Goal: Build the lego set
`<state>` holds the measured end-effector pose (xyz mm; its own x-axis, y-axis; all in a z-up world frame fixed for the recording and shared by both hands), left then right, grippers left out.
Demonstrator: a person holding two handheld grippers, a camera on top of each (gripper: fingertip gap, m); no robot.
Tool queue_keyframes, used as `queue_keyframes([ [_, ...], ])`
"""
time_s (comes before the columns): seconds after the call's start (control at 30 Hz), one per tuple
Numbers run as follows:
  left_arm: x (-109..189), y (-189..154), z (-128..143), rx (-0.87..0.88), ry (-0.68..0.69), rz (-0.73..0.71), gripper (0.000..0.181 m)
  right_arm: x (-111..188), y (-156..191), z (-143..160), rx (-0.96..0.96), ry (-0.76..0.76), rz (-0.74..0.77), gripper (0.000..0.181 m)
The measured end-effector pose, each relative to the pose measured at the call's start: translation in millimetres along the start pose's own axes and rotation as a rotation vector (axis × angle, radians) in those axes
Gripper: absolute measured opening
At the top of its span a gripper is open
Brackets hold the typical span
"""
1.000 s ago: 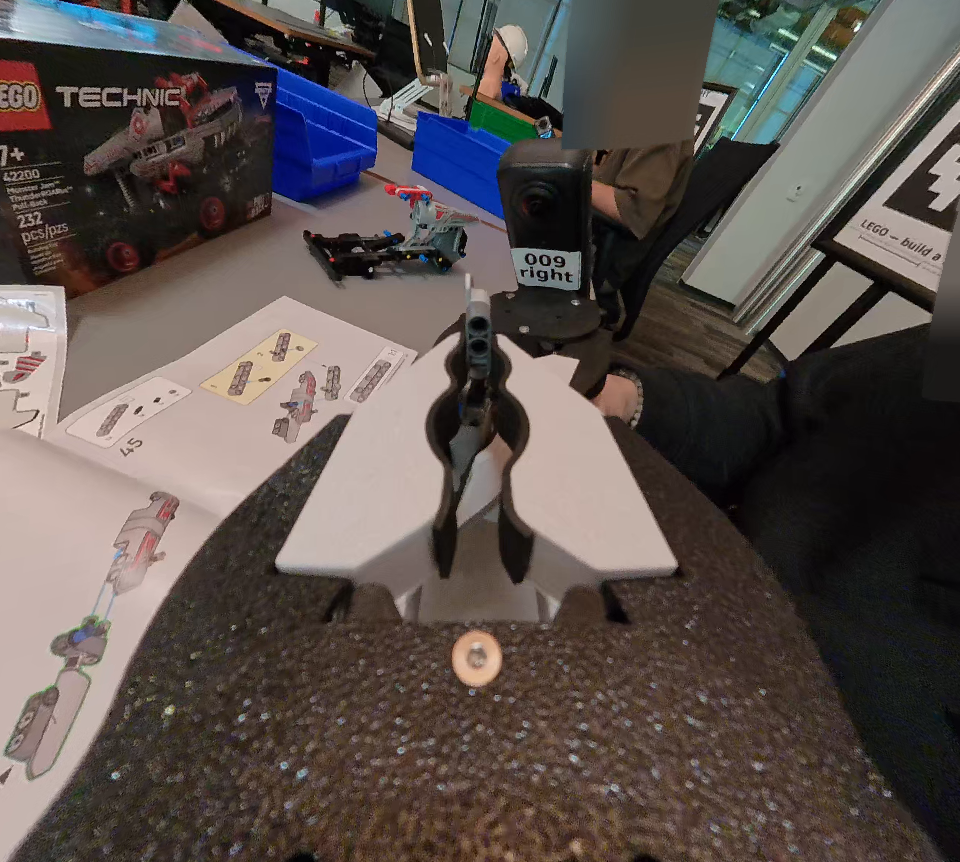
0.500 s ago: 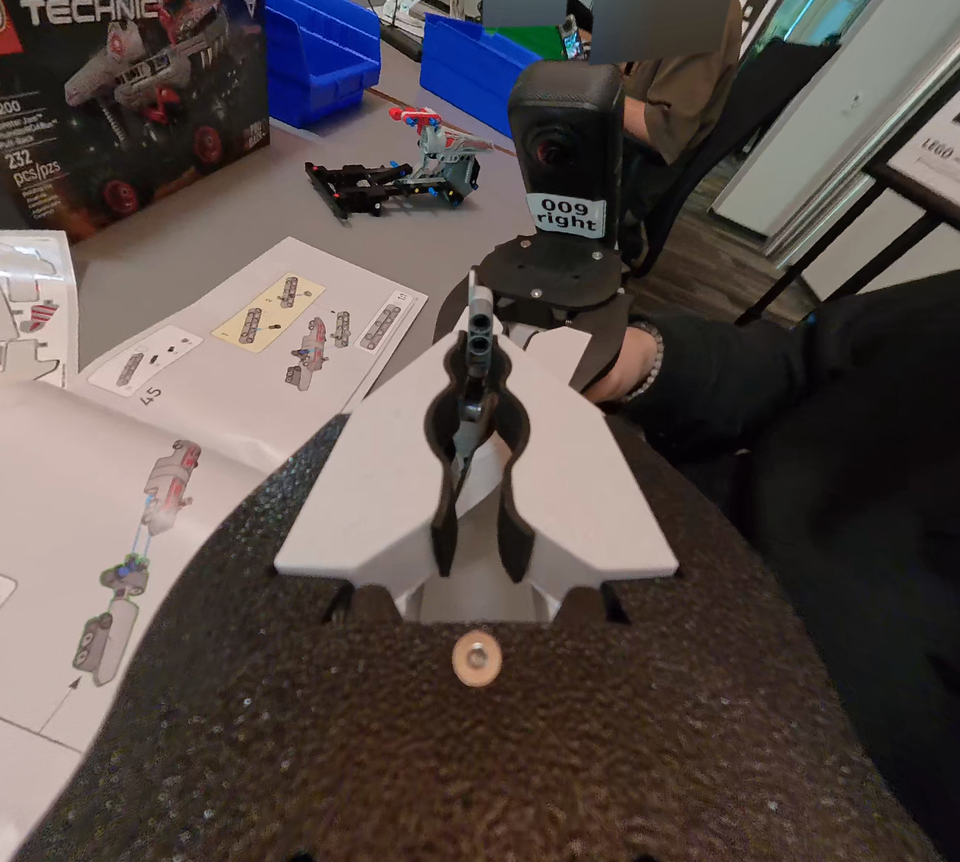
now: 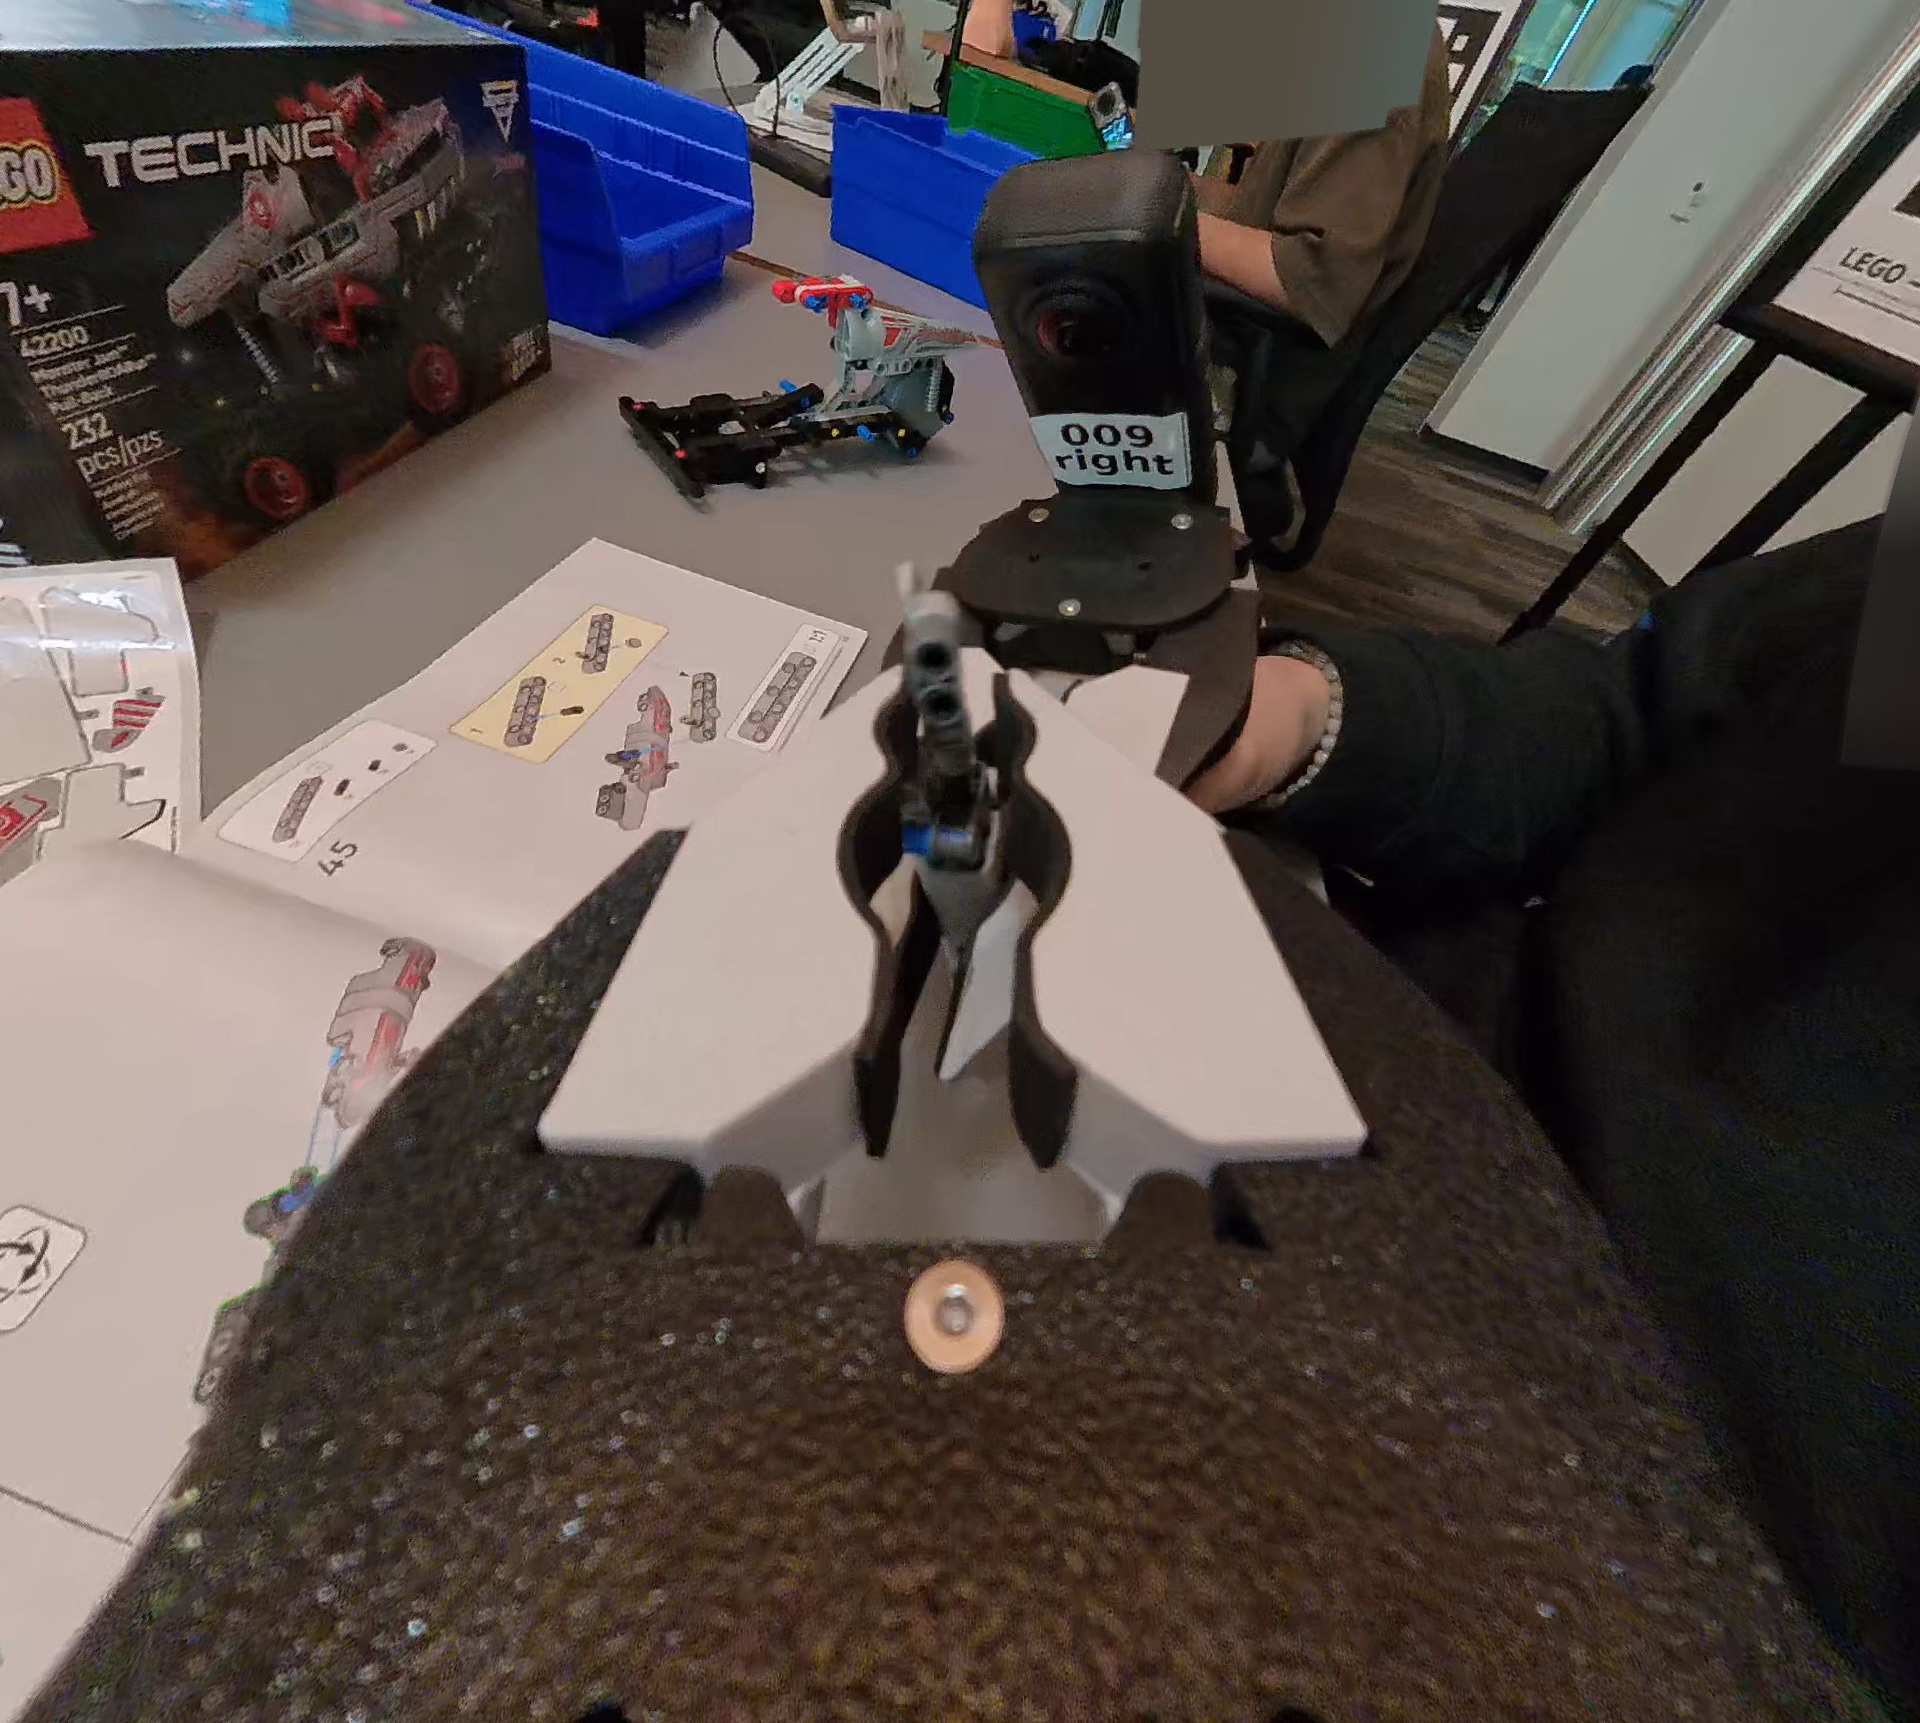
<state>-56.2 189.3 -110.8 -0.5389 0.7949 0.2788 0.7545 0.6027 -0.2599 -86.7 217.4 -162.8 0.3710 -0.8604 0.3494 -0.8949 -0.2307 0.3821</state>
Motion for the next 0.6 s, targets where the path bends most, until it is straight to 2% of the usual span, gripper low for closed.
queue_keyframes([
  [0.3,2.5,-3.4,-3.0,-0.004,0.004,0.007,0.021,2.8,0.0,-2.3,-0.010,-0.024,-0.011,0.009],
  [0.53,7.1,-2.0,-7.2,-0.078,0.023,-0.077,0.014,0.9,2.3,-0.4,0.006,-0.008,-0.016,0.010],
  [0.6,9.1,-2.4,-7.3,-0.086,0.032,-0.081,0.005,0.7,3.0,-0.1,0.008,-0.005,-0.020,0.010],
])
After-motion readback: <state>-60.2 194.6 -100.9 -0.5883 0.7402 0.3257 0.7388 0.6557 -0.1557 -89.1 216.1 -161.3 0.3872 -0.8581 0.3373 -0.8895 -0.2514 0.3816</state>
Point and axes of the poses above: each gripper's, where its closed fingertips meet, x back along the fingers, z out of its underside, y = z × x across the jaws, the point moved 1 cm from there along x, back along the fingers, and after that the axes turned 6 degrees about y, right-handed, at the moved point
